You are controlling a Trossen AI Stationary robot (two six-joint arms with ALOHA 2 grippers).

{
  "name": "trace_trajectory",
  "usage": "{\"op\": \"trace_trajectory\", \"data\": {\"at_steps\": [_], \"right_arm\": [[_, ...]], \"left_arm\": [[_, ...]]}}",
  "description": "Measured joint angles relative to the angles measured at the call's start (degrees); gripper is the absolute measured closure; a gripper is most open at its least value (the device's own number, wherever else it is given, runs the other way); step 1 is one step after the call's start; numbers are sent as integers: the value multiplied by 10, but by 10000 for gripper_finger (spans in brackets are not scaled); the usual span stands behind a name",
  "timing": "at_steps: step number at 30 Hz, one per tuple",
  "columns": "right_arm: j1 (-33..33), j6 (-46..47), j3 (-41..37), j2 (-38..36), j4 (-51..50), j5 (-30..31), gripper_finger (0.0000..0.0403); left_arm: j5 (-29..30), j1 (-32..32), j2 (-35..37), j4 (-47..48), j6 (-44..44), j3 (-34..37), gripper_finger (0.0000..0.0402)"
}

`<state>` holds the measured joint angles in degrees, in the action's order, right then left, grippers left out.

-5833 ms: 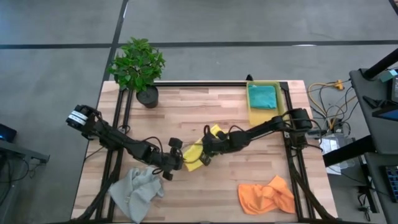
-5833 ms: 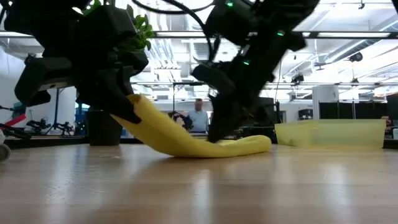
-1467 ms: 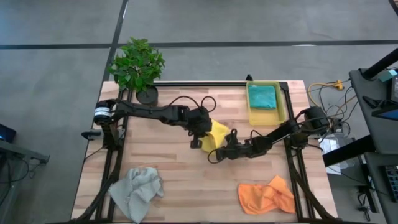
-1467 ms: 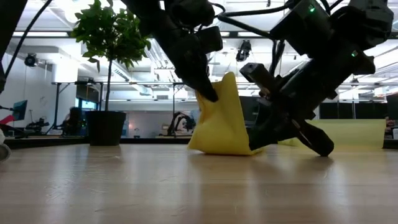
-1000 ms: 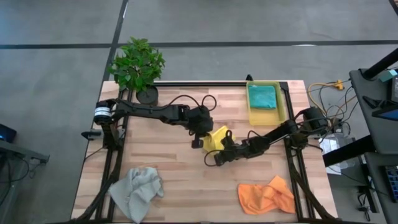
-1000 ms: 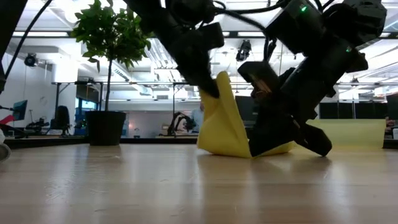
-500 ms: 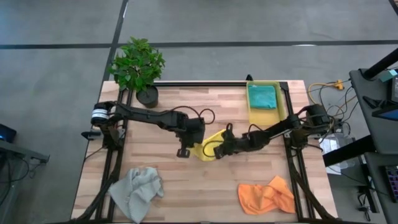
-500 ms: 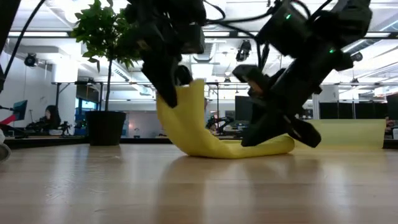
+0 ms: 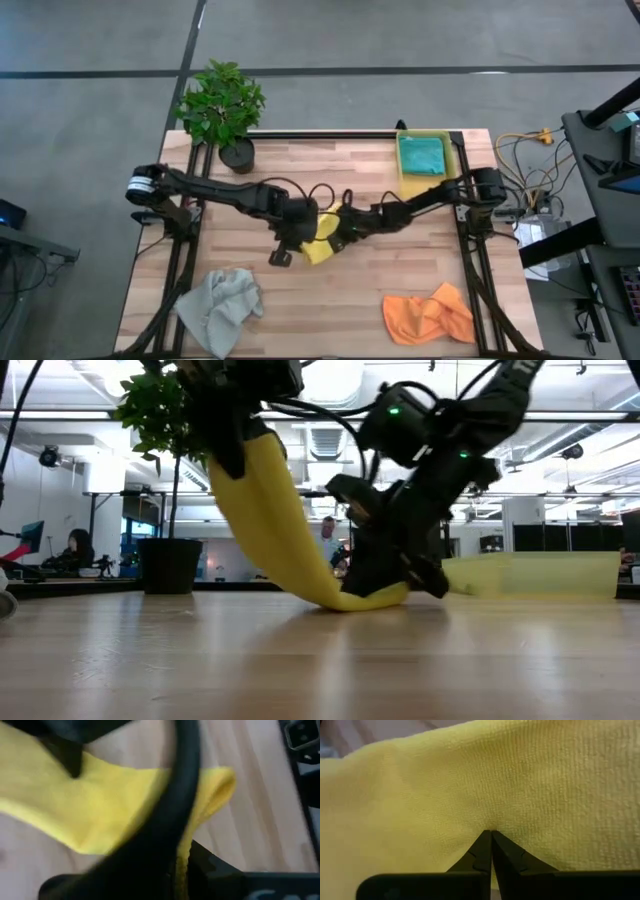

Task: Fold microfiber towels
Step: Fold the yellow microfiber towel

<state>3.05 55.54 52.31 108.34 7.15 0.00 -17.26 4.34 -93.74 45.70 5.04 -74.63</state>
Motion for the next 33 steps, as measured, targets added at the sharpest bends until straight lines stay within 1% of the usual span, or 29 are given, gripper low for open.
{"op": "trace_trajectory", "data": {"at_steps": [3, 8, 12, 15, 18, 21, 24, 27, 29, 31, 33], "right_arm": [[-1, -32, 36, 6, -43, -19, 394], [11, -71, 81, -16, -150, -9, 394], [46, -76, 91, -52, -218, 45, 394], [90, -62, 80, -83, -239, 104, 394], [140, -36, 60, -111, -237, 159, 394], [185, -15, 42, -125, -230, 205, 394], [210, 11, 27, -126, -217, 246, 394], [212, 54, 7, -118, -178, 289, 394], [200, 92, -7, -104, -156, 310, 394], [180, 111, -22, -89, -117, 308, 394], [158, 116, -36, -72, -64, 285, 394]], "left_arm": [[-5, 1, -1, 13, -10, 0, 401], [-24, 2, -1, 13, 1, 1, 402], [-27, 1, -1, 2, 15, 1, 402], [-23, -3, -2, -27, 17, -3, 402], [-20, -8, -2, -63, 17, -3, 402], [-4, -13, -5, -89, 17, -4, 402], [-2, -17, -8, -88, 17, -4, 402], [-3, -17, -8, -90, 18, -4, 402], [-3, -16, -8, -88, 18, -4, 402], [-3, -17, -8, -89, 18, -4, 402], [-3, -17, -8, -90, 18, -4, 402]]}}
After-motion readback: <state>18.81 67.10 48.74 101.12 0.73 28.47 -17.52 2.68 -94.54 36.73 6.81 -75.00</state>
